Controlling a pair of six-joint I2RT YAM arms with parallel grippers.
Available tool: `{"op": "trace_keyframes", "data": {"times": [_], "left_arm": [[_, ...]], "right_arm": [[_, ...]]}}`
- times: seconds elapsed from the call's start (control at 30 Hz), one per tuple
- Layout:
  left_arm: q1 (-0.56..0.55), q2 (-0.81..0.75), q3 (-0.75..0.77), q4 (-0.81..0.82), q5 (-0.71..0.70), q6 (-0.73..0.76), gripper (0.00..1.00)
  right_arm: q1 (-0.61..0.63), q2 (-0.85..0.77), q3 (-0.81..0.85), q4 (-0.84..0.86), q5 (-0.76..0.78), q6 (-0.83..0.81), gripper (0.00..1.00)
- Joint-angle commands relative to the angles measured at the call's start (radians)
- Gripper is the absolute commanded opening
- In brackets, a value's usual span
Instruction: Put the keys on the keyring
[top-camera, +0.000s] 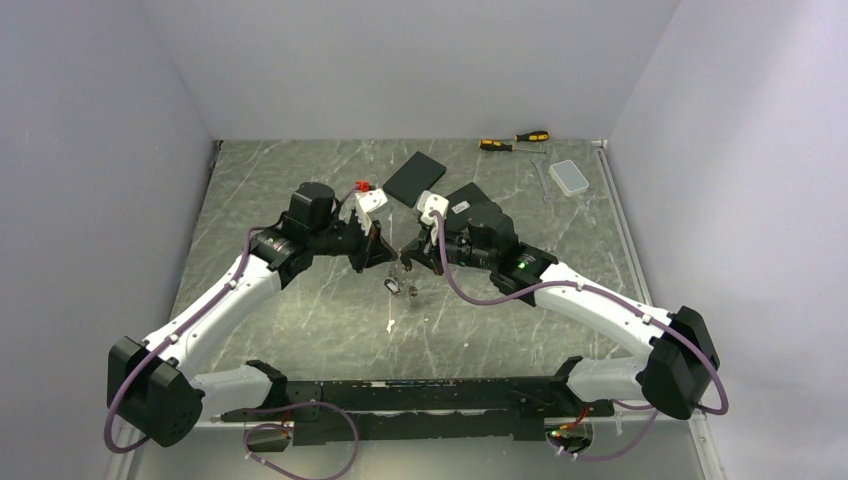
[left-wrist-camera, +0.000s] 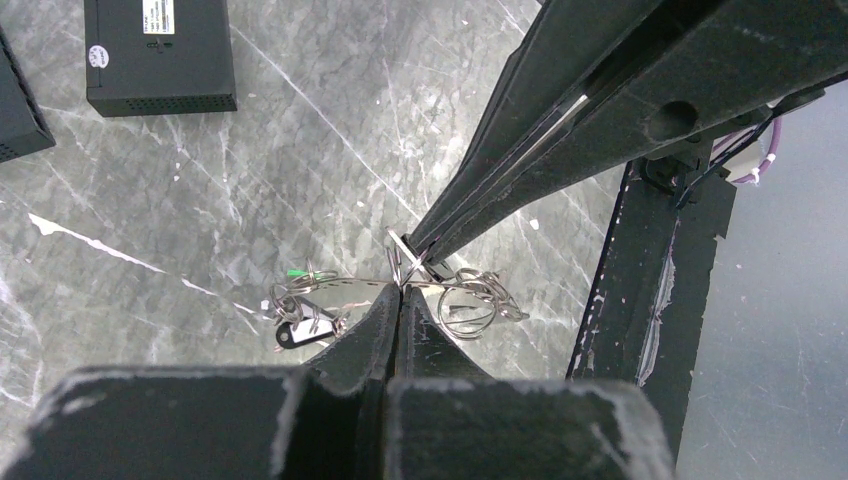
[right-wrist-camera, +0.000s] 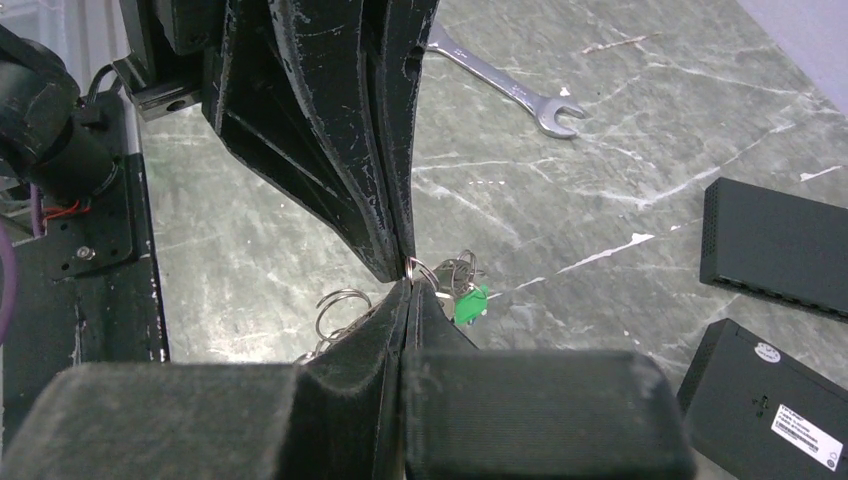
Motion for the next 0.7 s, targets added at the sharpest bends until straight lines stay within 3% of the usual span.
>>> {"op": "trace_keyframes", "data": {"times": [0.0, 0.67], "left_arm": [[-0.011, -0.026, 0.053, 0.024, 0.035, 0.021, 0.00], [-0.011, -0.022, 0.053, 0.021, 0.042, 0.028, 0.00]], "right_arm": [[-0.006, -0.009, 0.036, 0.053, 0.029, -0.002, 0.00], [-0.028, 0.010, 0.039, 0.053, 0.034, 0.021, 0.00]]}}
